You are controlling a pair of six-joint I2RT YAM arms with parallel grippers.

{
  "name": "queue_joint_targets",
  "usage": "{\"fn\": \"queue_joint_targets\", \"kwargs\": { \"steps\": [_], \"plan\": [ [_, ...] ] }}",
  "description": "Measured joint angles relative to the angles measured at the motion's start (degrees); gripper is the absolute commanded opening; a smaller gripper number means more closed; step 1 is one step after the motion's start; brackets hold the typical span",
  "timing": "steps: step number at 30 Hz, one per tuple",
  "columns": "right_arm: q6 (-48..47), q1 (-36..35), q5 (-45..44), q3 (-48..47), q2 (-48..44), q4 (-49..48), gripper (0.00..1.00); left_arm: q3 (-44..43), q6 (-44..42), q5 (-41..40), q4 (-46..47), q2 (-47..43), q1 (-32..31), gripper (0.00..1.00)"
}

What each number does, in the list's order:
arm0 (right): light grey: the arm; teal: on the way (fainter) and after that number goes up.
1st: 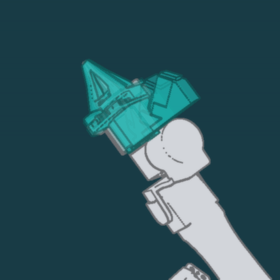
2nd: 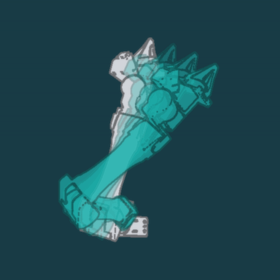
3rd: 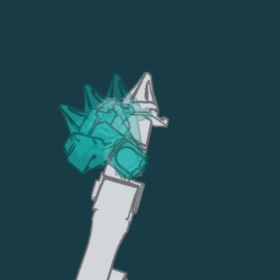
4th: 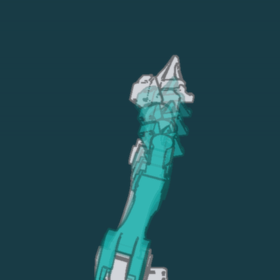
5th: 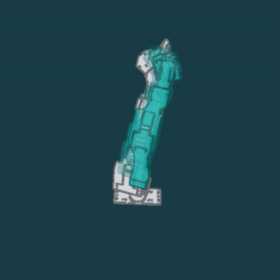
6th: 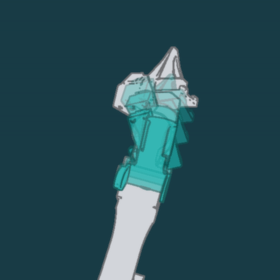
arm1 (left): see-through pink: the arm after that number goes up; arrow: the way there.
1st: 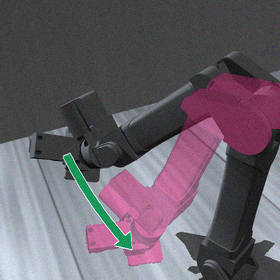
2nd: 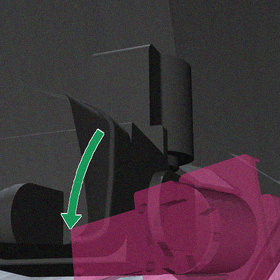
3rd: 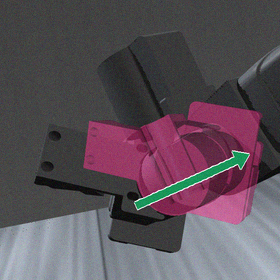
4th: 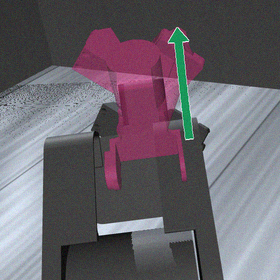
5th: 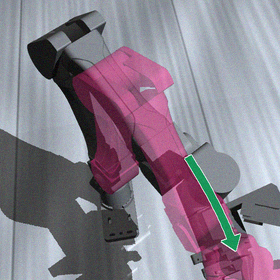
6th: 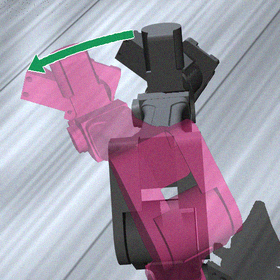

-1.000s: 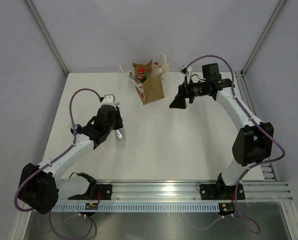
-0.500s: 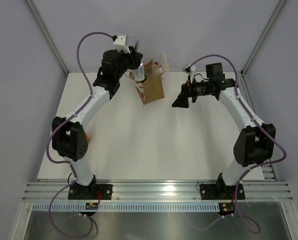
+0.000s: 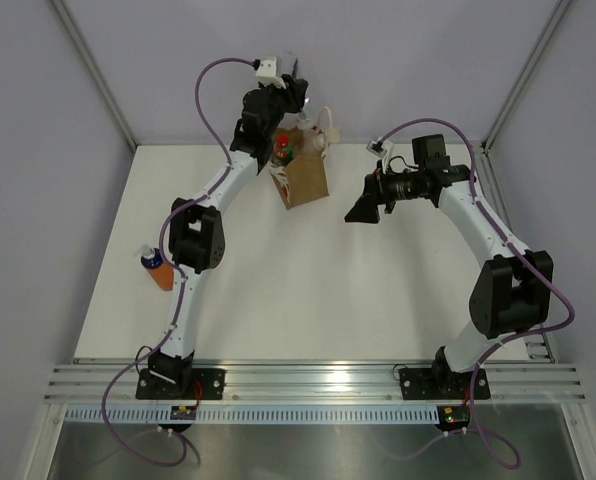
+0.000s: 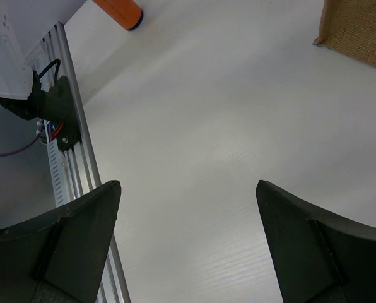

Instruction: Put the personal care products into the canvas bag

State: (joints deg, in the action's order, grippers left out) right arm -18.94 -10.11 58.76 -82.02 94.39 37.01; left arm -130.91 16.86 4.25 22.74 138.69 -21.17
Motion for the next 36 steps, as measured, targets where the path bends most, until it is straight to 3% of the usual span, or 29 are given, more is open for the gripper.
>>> {"fn": "queue_joint_targets", "kwargs": {
  "steps": [26, 36],
  "plan": [
    [2.27, 1.07, 0.81, 0.72, -0.55, -2.12, 0.97, 2.69, -9.73, -0.85, -3.39, 5.92, 0.61, 0.32],
    [2.58, 1.11, 0.83, 1.36, -0.72, -2.69, 0.96, 0.72, -11.50, -3.21, -1.27, 8.26, 1.36, 0.42]
  ]
}}
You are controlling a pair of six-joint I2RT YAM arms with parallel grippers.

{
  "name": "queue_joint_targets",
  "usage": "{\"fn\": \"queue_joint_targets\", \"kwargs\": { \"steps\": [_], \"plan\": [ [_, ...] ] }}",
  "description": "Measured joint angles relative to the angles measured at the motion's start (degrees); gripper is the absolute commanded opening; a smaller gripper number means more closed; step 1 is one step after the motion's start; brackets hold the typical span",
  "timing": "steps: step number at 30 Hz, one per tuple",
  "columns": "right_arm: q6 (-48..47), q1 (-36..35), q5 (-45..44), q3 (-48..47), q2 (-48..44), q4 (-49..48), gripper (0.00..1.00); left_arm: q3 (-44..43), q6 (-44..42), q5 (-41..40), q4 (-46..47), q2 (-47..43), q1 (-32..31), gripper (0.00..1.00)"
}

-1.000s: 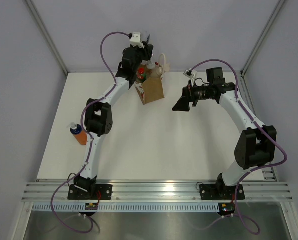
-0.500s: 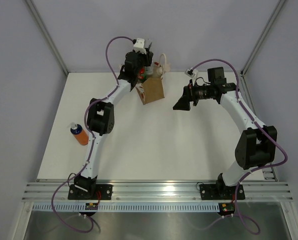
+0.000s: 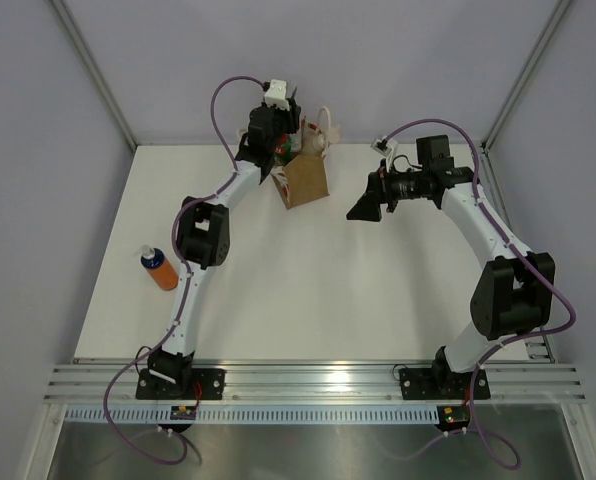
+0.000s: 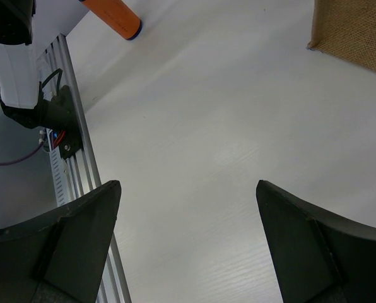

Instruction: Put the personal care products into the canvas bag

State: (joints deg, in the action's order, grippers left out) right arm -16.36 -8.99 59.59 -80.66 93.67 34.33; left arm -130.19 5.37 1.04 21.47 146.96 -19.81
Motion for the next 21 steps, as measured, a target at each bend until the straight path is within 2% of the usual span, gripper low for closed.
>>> {"fn": "queue_joint_targets", "kwargs": {
  "steps": [7, 15, 21],
  "plan": [
    [0.28, 0.00, 0.02, 0.24, 0.00, -0.20, 0.96, -0.24, -1.90, 0.70, 1.14, 0.31, 0.70, 0.53],
    [0.33, 0.00, 0.00, 0.24, 0.00, -0.24, 0.96, 0.42, -3.41, 3.02, 4.26, 0.28, 1.99, 0.74],
    [0.33, 0.00, 0.00, 0.24, 0.00, -0.22, 0.97, 1.14, -3.13, 3.61, 6.10, 0.09, 1.97, 0.76]
  ]
}}
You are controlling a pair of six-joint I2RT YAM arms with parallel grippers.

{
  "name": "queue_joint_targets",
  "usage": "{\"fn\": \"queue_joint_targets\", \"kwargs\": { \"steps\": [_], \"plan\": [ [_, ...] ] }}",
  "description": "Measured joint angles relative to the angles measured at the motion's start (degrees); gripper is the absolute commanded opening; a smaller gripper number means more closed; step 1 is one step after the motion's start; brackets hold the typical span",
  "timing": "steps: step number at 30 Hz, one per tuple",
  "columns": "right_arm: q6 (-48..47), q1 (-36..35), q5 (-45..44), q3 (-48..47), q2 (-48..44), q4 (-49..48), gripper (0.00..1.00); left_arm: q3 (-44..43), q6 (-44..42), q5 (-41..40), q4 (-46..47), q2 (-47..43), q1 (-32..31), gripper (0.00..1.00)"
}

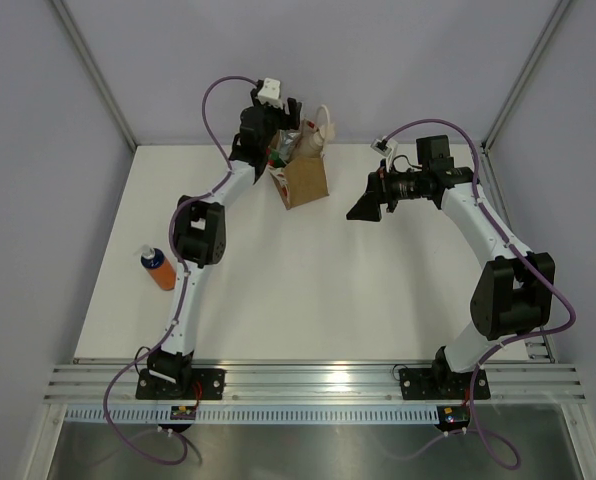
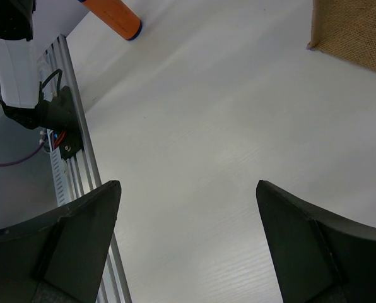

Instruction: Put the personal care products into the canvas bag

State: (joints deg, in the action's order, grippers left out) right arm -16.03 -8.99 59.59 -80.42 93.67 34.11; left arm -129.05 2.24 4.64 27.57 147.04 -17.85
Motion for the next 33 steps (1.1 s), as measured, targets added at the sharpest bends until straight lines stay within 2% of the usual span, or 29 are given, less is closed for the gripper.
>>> {"fn": "queue_joint_targets", "kwargs": {
  "steps": [5, 10, 16, 20, 23, 26, 31, 33],
  "plan": [
    [-1.31, 0.00, 0.13, -0.02, 0.00, 0.85, 0.97, 3.93, 0.15, 0.17, 0.39, -3.52, 0.02, 0.80],
    [-6.14, 0.00, 0.11, -1.22, -0.04, 5.31, 0.97, 13.25, -0.55, -0.46, -1.99, -15.02, 0.07, 0.88],
    [-10.05, 0.00, 0.15, -2.54, -0.09, 7.98, 0.96, 28.48, -0.87, -5.27, -6.93, -38.95, 0.22, 0.96],
    [-12.13, -0.24, 0.13, -2.56, -0.09, 9.64, 0.96, 42.82, 0.00, -9.88, -10.69, -58.47, 0.44, 0.98],
    [-14.71, -1.40, -0.20, -2.62, -0.09, 11.74, 0.95, 50.29, 4.11, -15.80, -18.95, -70.77, 0.61, 0.99],
    [-16.55, -4.57, -0.72, -2.51, -0.17, 12.72, 0.96, 57.79, 11.30, -24.15, -31.65, -81.61, 0.72, 0.98],
    [-16.48, -10.60, -1.81, -0.79, -0.85, 11.28, 0.96, 69.88, 26.18, -37.20, -54.80, -95.67, 0.98, 0.97],
    [-15.61, -11.74, -2.45, -0.46, -0.83, 10.54, 0.95, 72.81, 32.41, -41.13, -63.84, -98.36, 1.11, 0.97]
  ]
}}
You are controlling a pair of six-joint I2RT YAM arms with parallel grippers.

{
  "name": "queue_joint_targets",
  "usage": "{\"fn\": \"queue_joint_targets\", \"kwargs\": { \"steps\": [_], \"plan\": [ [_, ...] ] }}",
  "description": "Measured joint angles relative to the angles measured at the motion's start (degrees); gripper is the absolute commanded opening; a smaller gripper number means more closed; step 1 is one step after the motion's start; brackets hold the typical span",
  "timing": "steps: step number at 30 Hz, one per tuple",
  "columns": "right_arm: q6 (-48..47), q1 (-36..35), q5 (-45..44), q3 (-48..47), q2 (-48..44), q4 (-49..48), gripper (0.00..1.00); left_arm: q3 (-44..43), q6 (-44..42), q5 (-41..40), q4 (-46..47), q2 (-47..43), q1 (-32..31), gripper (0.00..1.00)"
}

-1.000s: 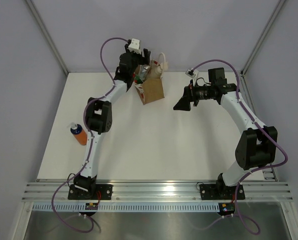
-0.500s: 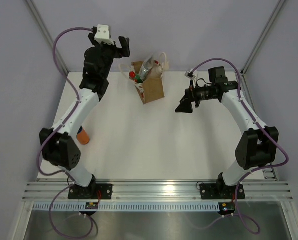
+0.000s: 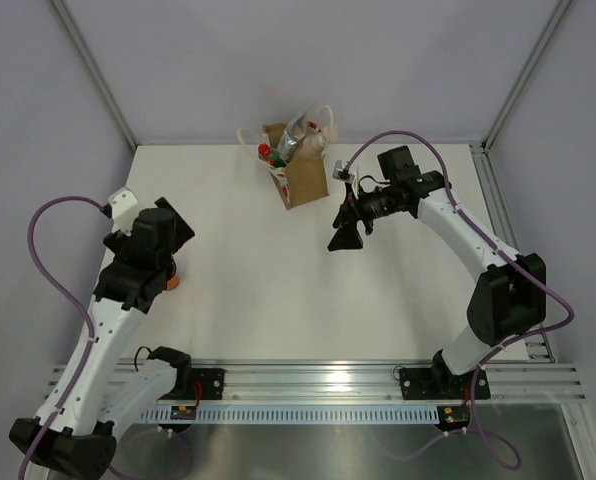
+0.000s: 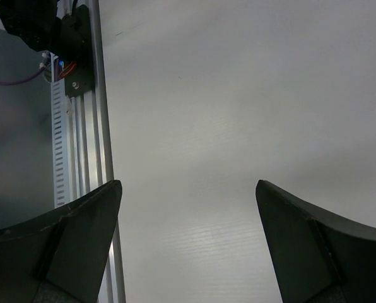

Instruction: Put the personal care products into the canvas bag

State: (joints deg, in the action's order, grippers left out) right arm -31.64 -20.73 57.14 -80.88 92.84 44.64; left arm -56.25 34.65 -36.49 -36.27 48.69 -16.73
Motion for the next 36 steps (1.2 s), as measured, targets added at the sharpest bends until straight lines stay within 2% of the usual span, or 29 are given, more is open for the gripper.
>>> {"fn": "queue_joint_targets", "kwargs": {
  "steps": [4, 8, 13, 21, 25, 26, 28, 31, 32, 35, 36],
  "plan": [
    [1.49, -0.37, -0.74, 0.00, 0.02, -1.51, 0.96, 2.64, 8.28, -3.93, -10.86, 1.57, 1.44, 0.98],
    [1.88, -0.37, -0.76, 0.02, 0.02, -1.86, 0.98, 6.40, 12.04, -4.26, -13.14, 8.79, 4.26, 0.99],
    [1.81, -0.37, -0.76, 1.68, 0.02, -1.90, 0.98, 12.39, 10.54, -1.75, -8.70, 13.20, 8.98, 0.99],
    [1.60, -0.37, -1.07, 4.13, 0.02, -1.92, 0.98, 12.61, 3.85, 0.74, 4.83, 21.64, 15.04, 0.97],
    [1.42, -0.37, -1.09, 4.13, 0.02, -1.92, 0.98, 12.46, 0.66, 1.57, 10.10, 24.35, 15.85, 0.84],
    [1.42, -0.37, -1.11, 4.09, 0.02, -1.92, 0.98, 12.46, -0.20, 1.90, 11.02, 24.65, 15.89, 0.72],
    [1.40, -0.37, -1.16, 4.09, 0.02, -1.90, 0.98, 12.52, -1.75, 2.40, 12.96, 24.59, 16.00, 0.56],
    [1.25, -0.37, -1.16, 4.09, 0.02, -1.90, 0.98, 13.42, -4.50, 4.04, 16.09, 23.74, 16.11, 0.46],
    [1.20, -0.37, -1.16, 4.09, 0.02, -1.90, 0.98, 13.99, -5.05, 4.46, 16.79, 23.39, 16.09, 0.46],
    [1.03, -0.37, -1.16, 3.96, 0.15, -1.81, 0.98, 15.54, -8.09, 5.46, 18.93, 22.21, 16.11, 0.28],
    [0.96, -0.37, -1.14, 3.80, 0.28, -1.73, 0.98, 15.91, -9.27, 5.92, 19.69, 21.90, 16.11, 0.17]
  ]
}}
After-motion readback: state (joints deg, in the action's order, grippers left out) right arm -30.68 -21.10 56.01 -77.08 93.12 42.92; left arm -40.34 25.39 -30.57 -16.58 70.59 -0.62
